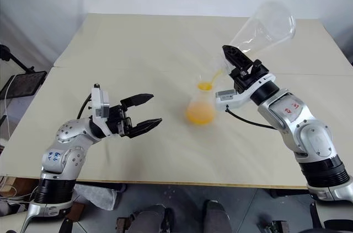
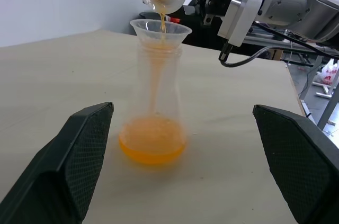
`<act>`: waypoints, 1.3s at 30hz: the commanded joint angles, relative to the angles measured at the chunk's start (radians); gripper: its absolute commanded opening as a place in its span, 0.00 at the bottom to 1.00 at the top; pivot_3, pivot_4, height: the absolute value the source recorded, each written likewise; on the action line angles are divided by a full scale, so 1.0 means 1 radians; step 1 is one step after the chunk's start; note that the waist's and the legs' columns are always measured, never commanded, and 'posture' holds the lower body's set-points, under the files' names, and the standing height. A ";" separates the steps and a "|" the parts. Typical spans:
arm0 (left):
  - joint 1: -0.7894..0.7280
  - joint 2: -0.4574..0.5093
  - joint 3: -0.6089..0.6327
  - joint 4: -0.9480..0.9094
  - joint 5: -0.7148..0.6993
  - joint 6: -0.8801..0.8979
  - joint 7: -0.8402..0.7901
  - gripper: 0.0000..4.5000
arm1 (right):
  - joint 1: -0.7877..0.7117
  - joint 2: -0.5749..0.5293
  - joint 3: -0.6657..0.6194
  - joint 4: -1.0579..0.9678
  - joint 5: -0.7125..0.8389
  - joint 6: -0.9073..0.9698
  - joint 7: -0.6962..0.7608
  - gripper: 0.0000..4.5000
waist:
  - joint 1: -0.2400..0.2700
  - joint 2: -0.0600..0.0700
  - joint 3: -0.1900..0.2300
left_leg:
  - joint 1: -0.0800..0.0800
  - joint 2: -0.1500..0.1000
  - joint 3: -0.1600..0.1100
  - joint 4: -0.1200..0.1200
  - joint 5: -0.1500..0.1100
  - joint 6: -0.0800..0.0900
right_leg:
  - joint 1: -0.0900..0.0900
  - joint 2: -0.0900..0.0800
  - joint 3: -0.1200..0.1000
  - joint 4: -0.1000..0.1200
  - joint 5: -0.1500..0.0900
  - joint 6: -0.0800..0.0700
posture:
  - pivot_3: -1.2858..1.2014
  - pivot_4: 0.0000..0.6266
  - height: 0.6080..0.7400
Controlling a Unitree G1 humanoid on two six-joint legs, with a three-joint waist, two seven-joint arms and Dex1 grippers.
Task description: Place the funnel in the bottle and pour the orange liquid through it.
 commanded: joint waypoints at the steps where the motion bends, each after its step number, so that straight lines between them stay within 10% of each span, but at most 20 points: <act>1: -0.008 0.000 0.006 -0.040 -0.012 -0.016 0.006 1.00 | -0.025 -0.010 -0.023 -0.018 -0.001 -0.008 -0.027 0.55 | 0.000 0.000 0.000 | 0.000 0.000 0.000 0.000 0.000 0.000 | 0.000 0.000 0.000 0.000 0.000 0.000 | 0.52 0.24 1.00; 26: -0.009 -0.001 0.003 -0.043 -0.015 -0.017 0.006 1.00 | -0.020 0.008 -0.040 -0.024 0.041 -0.022 -0.038 0.55 | 0.000 0.000 0.000 | 0.000 0.000 0.000 0.000 0.000 0.000 | 0.000 0.000 0.000 0.001 0.000 0.000 | 0.52 0.24 1.00; 39: -0.010 0.011 0.009 -0.034 -0.015 -0.015 -0.006 1.00 | 0.025 0.241 -0.265 -0.161 0.747 0.372 0.290 0.55 | 0.003 0.000 0.000 | 0.000 0.000 -0.002 0.001 0.000 0.000 | 0.001 -0.001 0.000 0.002 0.000 0.000 | 0.52 0.24 1.00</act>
